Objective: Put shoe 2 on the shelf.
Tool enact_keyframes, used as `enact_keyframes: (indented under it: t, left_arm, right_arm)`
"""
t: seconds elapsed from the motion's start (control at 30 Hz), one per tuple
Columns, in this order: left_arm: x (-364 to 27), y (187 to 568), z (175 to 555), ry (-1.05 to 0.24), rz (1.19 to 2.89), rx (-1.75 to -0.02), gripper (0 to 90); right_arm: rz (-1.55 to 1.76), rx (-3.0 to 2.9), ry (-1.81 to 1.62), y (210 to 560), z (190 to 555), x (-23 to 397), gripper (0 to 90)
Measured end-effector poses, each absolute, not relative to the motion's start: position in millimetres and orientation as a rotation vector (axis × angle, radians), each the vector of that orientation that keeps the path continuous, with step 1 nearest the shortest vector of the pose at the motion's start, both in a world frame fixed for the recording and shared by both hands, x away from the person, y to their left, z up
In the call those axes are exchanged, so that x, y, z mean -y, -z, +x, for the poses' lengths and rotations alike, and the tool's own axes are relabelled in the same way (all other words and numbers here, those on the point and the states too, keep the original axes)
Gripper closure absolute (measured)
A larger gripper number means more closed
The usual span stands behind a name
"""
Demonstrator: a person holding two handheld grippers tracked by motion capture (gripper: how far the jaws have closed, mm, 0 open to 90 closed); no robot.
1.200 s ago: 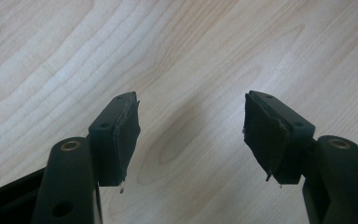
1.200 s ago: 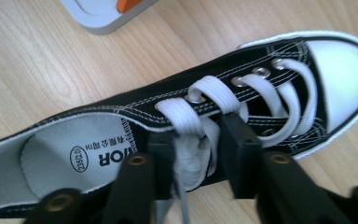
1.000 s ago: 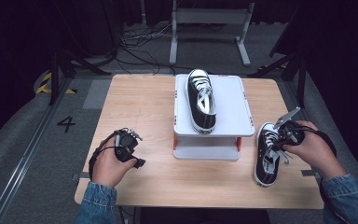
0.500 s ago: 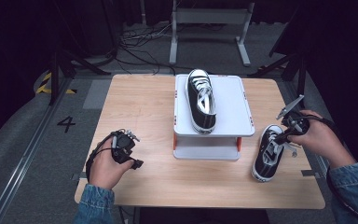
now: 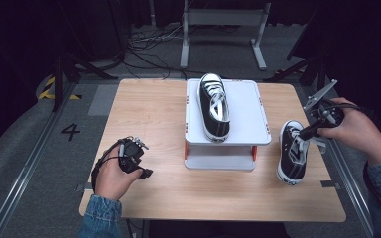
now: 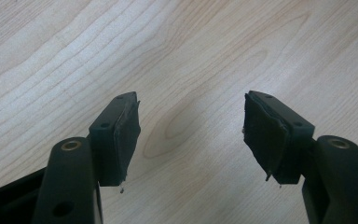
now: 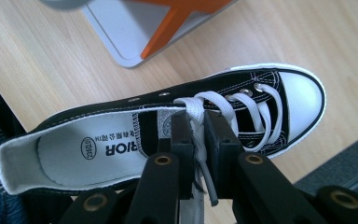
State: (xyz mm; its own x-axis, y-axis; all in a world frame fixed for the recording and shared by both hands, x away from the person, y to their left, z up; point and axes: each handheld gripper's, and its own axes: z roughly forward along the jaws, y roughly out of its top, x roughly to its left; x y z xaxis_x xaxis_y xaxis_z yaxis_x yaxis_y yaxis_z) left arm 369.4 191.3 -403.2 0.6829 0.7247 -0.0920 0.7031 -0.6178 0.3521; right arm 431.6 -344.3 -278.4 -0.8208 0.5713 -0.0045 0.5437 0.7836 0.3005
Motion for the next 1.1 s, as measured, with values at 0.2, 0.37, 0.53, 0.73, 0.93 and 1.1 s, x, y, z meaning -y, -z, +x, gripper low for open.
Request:
enact_keyframes:
  t: [0.2, 0.37, 0.53, 0.73, 0.93, 1.1]
  left_arm:
    - [-192.4, 403.2, 368.6, -0.091, 2.533, -1.121, 36.8]
    - [-197.4, 403.7, 361.7, -0.095, 2.528, -1.140, 36.8]
    - [-208.3, 404.7, 354.8, -0.104, 2.516, -1.180, 36.8]
    - [-213.6, 405.1, 352.7, -0.106, 2.505, -1.193, 36.8]
    - [-212.3, 406.3, 354.7, -0.091, 2.506, -1.187, 36.8]
    - [-211.3, 406.2, 357.2, -0.086, 2.506, -1.171, 36.8]
  right_arm:
    - [0.866, -2.843, -0.452, 248.4, 436.5, 343.6, 82.9]
    - [0.816, -2.817, -0.446, 222.0, 441.2, 340.3, 82.8]
    - [0.771, -2.800, -0.447, 200.3, 449.0, 332.1, 82.8]
    - [0.686, -2.784, -0.474, 182.3, 458.4, 312.5, 82.8]
    - [0.600, -2.773, -0.487, 173.2, 469.4, 285.5, 82.9]
    - [0.522, -2.777, -0.473, 170.5, 478.3, 256.8, 82.8]
